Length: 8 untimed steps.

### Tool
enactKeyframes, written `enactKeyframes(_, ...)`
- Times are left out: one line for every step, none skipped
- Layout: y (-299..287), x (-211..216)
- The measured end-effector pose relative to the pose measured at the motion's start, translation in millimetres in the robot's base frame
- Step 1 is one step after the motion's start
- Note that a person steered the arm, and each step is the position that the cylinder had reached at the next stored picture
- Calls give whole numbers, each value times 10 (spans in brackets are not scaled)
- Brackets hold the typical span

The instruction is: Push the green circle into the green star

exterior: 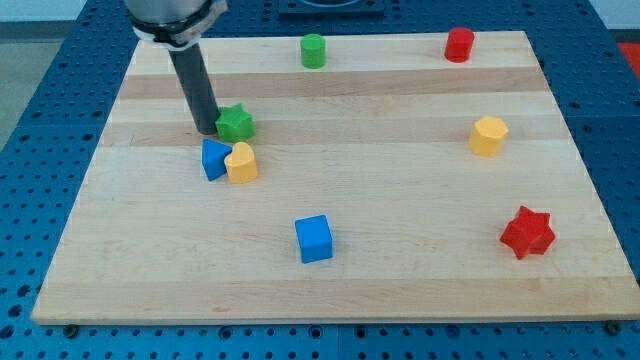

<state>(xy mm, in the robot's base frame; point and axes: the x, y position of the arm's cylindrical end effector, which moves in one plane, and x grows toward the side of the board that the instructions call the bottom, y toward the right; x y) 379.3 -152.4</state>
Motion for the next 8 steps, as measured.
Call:
enactKeyframes(29, 32)
enactKeyframes(29, 16)
enactKeyframes(-33, -283)
enactKeyframes(-35, -872)
enactKeyframes(239, -1479)
enactKeyframes(670, -1862)
enactKeyframes(1049, -1855)
enactKeyframes(1395, -1837)
